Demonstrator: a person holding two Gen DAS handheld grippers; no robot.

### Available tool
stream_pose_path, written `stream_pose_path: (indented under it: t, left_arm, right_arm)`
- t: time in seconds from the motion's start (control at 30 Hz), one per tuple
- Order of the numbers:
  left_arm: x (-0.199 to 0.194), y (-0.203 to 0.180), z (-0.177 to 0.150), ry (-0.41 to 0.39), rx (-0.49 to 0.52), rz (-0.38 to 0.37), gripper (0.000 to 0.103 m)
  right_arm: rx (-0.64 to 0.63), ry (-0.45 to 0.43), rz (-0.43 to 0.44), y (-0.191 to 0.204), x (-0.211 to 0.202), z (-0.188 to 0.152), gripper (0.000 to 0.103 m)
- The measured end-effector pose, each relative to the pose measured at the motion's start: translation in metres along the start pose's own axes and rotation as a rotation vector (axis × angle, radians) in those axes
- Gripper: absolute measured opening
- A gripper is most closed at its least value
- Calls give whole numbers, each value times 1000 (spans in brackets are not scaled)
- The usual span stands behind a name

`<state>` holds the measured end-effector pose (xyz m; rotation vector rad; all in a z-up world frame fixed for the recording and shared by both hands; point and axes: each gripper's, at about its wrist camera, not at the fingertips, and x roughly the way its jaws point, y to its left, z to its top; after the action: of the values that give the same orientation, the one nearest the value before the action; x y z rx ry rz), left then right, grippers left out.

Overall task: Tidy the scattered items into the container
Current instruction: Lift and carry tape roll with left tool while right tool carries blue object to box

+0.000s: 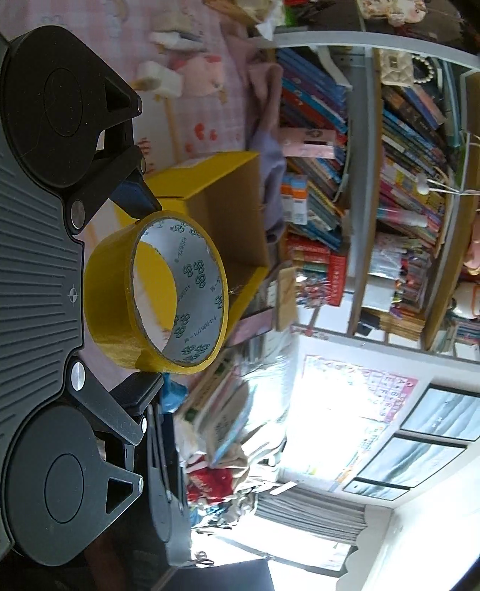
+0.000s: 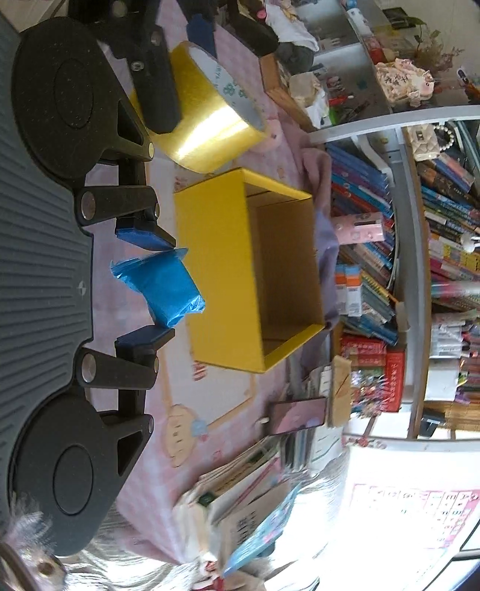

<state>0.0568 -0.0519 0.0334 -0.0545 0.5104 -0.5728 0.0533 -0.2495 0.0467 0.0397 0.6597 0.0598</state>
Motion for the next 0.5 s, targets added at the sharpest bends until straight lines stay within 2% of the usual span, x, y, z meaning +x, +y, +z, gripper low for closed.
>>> stream_pose_path:
  t: [0.33,0.5]
  left_arm:
    - [56,15,49,-44,73,68,91]
    - [97,28,71,-27,136,134,91]
  right_arm:
    - [-126,-55,86,-14,58,68,42]
    - [-280,-55,137,-19,105,105,42]
